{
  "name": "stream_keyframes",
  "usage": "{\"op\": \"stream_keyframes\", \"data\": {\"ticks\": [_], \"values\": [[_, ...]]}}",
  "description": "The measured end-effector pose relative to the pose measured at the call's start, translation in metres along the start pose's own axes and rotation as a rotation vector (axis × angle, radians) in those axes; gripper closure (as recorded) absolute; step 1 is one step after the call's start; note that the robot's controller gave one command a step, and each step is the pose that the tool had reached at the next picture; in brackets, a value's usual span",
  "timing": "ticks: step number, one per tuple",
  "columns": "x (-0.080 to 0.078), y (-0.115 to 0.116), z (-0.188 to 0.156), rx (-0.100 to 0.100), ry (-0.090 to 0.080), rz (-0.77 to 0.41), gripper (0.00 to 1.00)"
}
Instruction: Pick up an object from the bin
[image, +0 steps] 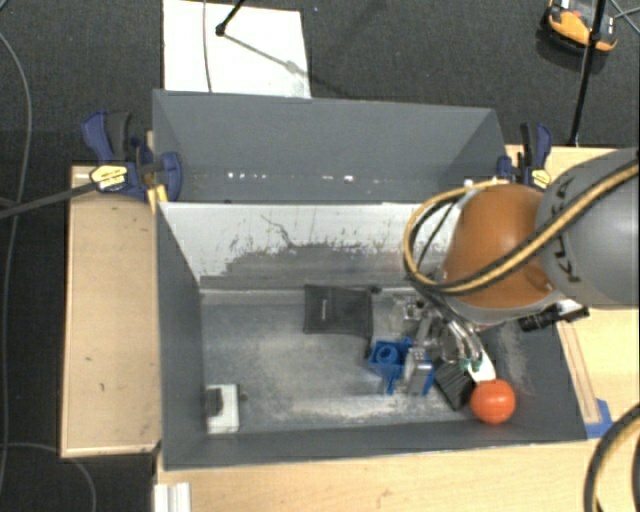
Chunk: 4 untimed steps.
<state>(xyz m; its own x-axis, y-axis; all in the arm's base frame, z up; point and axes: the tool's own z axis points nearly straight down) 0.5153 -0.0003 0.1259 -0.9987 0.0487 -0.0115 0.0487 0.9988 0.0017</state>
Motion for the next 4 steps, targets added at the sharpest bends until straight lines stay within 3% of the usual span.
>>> {"op": "stream_keyframes", "data": {"ticks": [1,2,3,4], "values": [[-0.005,-0.004,0.052,-0.006,0.005,0.302,1.00],[-0.005,-0.004,0.052,-0.005,0.005,0.301,1.00],[-0.002,-0.012,-0.047,-0.006,0.004,0.306,1.00],[-0.002,-0.012,-0.047,-0.005,0.004,0.305,1.00]]}}
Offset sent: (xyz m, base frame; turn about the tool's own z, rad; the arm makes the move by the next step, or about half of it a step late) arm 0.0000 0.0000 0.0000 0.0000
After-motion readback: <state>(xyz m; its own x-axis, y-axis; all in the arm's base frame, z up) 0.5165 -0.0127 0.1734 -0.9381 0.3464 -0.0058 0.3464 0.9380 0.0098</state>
